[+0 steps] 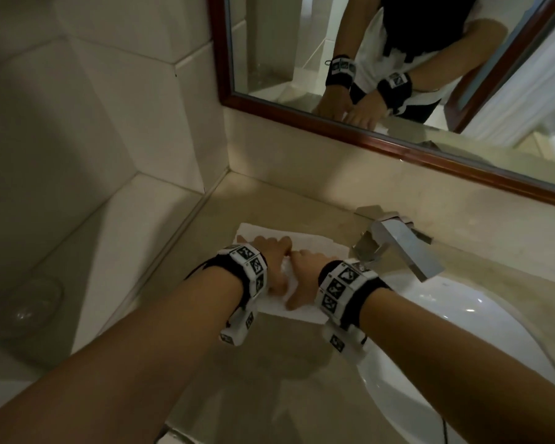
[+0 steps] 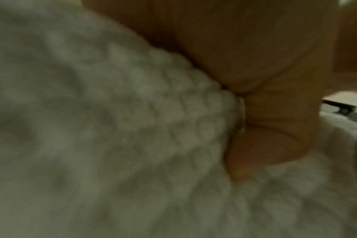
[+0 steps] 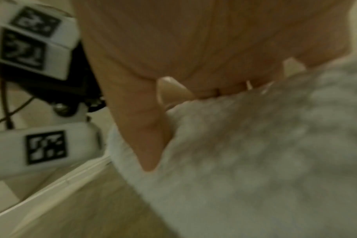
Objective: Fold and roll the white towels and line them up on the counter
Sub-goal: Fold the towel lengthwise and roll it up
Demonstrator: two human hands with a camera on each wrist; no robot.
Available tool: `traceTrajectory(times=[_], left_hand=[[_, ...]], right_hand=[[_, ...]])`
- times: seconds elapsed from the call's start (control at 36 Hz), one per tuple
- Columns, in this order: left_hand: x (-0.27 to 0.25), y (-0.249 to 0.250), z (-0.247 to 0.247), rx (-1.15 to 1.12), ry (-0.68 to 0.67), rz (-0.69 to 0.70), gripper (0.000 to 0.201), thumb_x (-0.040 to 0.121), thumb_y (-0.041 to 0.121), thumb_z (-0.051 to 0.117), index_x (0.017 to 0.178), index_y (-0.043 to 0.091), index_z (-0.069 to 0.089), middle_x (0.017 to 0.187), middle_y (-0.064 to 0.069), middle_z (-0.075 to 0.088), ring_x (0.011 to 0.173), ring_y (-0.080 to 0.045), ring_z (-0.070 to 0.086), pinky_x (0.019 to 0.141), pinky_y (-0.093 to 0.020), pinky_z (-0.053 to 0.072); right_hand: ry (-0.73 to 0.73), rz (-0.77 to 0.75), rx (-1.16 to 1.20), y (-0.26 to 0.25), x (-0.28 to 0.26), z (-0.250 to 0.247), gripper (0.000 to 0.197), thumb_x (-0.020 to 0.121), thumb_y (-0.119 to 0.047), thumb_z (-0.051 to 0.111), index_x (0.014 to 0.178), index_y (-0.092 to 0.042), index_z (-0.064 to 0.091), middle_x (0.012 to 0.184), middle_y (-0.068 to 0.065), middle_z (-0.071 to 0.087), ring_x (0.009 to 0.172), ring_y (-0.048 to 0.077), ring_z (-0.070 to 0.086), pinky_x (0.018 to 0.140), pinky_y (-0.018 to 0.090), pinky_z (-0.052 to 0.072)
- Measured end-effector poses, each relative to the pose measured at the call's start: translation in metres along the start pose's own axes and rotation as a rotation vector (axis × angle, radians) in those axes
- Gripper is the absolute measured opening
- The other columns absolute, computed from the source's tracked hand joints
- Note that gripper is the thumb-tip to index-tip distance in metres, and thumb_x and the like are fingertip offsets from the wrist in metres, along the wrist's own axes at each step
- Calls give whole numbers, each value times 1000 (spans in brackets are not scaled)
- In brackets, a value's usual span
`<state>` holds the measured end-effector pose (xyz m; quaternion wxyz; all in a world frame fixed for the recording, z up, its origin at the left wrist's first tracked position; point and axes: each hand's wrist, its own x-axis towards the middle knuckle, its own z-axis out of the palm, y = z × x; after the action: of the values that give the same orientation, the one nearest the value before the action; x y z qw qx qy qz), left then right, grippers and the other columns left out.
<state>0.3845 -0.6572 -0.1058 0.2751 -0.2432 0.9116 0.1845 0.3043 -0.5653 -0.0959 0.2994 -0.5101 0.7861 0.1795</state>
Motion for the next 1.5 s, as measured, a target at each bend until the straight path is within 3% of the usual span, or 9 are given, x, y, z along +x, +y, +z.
traceTrajectory(times=[0.11, 0.36, 0.61, 0.78, 0.89, 1.03, 1.14, 1.25, 1.5], left_hand=[[7, -2, 0, 119, 224, -29, 78, 62, 55, 65, 129, 31, 32, 135, 3, 40, 133, -25, 30, 107, -65, 20], [-10, 0, 29, 279, 203, 56, 105, 78, 45, 61, 151, 21, -10, 159, 0, -12, 145, -29, -16, 107, -68, -10], [27, -2, -22, 241, 109, 124, 79, 75, 36, 71, 143, 29, 30, 139, -2, 43, 130, -26, 39, 110, -64, 15], [49, -18, -50, 220, 24, 140, 36, 72, 32, 60, 106, 42, 52, 118, 2, 62, 97, -24, 57, 95, -50, 45], [54, -22, -49, 278, 264, 55, 64, 79, 35, 57, 139, 38, 34, 148, 4, 30, 142, -23, 17, 106, -68, 13], [43, -42, -12, -310, 621, -164, 76, 77, 33, 66, 141, 16, 28, 146, -10, 29, 131, -30, 32, 106, -47, 35], [36, -38, -1, -913, 393, -330, 72, 76, 47, 67, 130, 9, 38, 124, -9, 54, 104, -29, 57, 86, -37, 51], [40, -24, 2, -1271, 17, -334, 82, 74, 61, 56, 132, 3, 49, 126, -14, 59, 111, -33, 58, 99, -43, 47], [37, -51, -23, -1257, 126, -209, 89, 71, 33, 81, 138, 20, 23, 128, -9, 50, 107, -31, 55, 86, -45, 50]], right_hand=[[93, 127, -21, -5, 3, 14, 134, 58, -56, 81, 150, -18, -10, 158, 8, 1, 142, 40, 13, 111, 63, 18], [3, 64, 115, 18, 29, -19, 110, 53, -54, 82, 144, -29, 24, 142, 0, 45, 126, 26, 49, 102, 43, 43], [-40, 99, 212, 30, 36, -32, 128, 55, -62, 80, 150, -32, -1, 160, -2, 0, 147, 27, 7, 117, 54, 16], [72, 100, 276, 22, 41, -29, 109, 53, -55, 84, 142, -27, 27, 140, 2, 45, 121, 27, 52, 101, 42, 45], [64, 154, 367, 22, 47, -33, 98, 65, -47, 81, 144, -21, 27, 138, 3, 48, 120, 26, 53, 98, 37, 46], [9, 286, 611, 43, 50, -39, 104, 57, -59, 79, 142, -27, 29, 138, 4, 49, 119, 30, 52, 98, 43, 45], [-12, 369, 812, 53, 53, -35, 103, 61, -52, 81, 145, -22, 29, 138, 8, 48, 122, 32, 50, 101, 43, 43], [-47, 442, 1108, 52, 51, -30, 100, 54, -51, 85, 138, -19, 41, 118, 9, 60, 106, 33, 58, 96, 50, 48], [-153, 249, 1679, 19, 72, -7, 97, 52, -28, 91, 136, -8, 46, 121, 18, 62, 102, 36, 62, 80, 54, 53]])
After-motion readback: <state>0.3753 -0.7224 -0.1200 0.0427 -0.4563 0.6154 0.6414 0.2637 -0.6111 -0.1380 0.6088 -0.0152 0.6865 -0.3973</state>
